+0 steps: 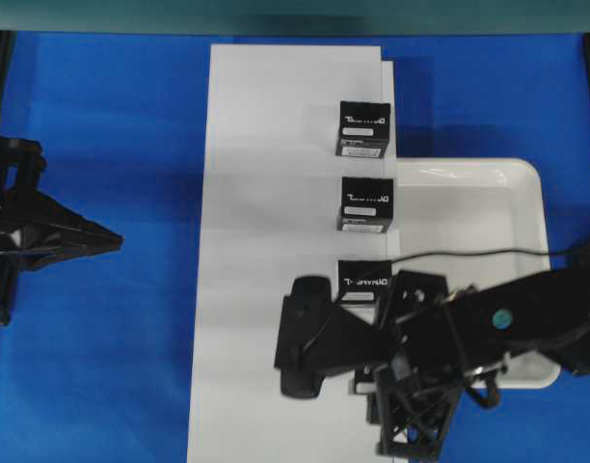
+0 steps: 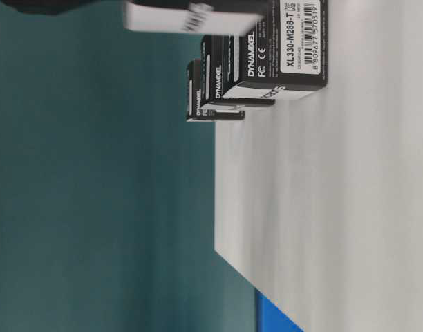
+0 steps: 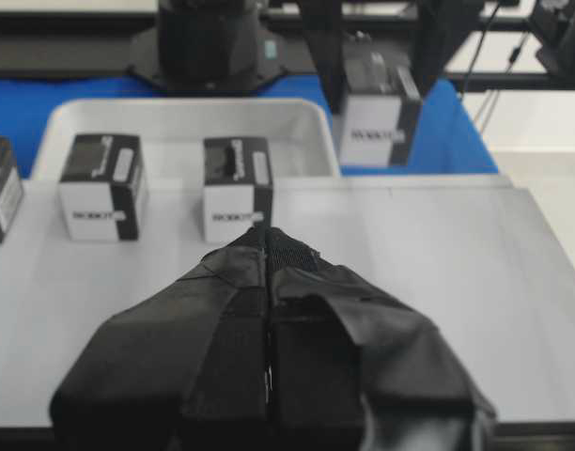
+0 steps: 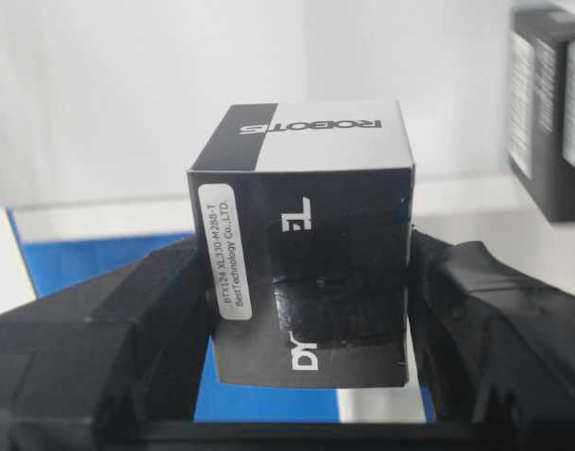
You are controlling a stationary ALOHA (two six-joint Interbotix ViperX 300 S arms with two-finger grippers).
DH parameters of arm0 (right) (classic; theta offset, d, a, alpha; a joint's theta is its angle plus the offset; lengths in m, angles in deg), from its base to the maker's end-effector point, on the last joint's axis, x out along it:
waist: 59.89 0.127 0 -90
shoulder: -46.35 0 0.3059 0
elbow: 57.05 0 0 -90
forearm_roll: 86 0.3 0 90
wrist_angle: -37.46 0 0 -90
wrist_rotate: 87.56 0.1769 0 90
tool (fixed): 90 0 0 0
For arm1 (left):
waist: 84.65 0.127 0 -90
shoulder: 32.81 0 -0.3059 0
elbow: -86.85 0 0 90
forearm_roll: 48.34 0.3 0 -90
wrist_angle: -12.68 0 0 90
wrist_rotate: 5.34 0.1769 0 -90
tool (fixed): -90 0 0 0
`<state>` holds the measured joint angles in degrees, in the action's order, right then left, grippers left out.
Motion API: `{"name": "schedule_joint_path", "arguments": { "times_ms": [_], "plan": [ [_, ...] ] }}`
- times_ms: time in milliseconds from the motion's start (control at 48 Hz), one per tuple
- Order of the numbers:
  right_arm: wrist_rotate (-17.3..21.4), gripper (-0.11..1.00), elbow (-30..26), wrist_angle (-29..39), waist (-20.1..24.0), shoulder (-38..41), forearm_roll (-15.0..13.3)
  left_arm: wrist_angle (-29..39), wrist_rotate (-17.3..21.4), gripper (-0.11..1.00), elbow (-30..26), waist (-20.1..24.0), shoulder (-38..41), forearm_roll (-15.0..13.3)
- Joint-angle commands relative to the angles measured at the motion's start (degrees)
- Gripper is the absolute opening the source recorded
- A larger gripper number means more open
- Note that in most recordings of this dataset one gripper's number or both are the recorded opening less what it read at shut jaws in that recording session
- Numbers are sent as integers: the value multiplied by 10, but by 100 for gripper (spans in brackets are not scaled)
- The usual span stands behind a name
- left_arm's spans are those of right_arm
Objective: Place the box from the white plastic tray onto the white base.
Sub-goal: 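Lift the box out of the tray with the right gripper, then carry the box left and lower it onto the white base below the row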
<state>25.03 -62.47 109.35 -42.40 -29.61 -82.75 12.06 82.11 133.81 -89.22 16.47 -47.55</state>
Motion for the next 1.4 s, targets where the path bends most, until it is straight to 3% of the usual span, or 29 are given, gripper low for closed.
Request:
{"name": "schedule_joint_path", "arguments": {
  "times_ms": [0,666,1374],
  "plan": [
    [1,61,7,-18,3,19,-4,-2,1,-7,-15,-1,-2,1],
    [2,61,42,-90,2,39,-19,-2,1,-7,-14,-3,-3,1],
    [4,61,48,-92,11,43,-18,-2,1,-7,-12,-3,0,1]
  ]
}}
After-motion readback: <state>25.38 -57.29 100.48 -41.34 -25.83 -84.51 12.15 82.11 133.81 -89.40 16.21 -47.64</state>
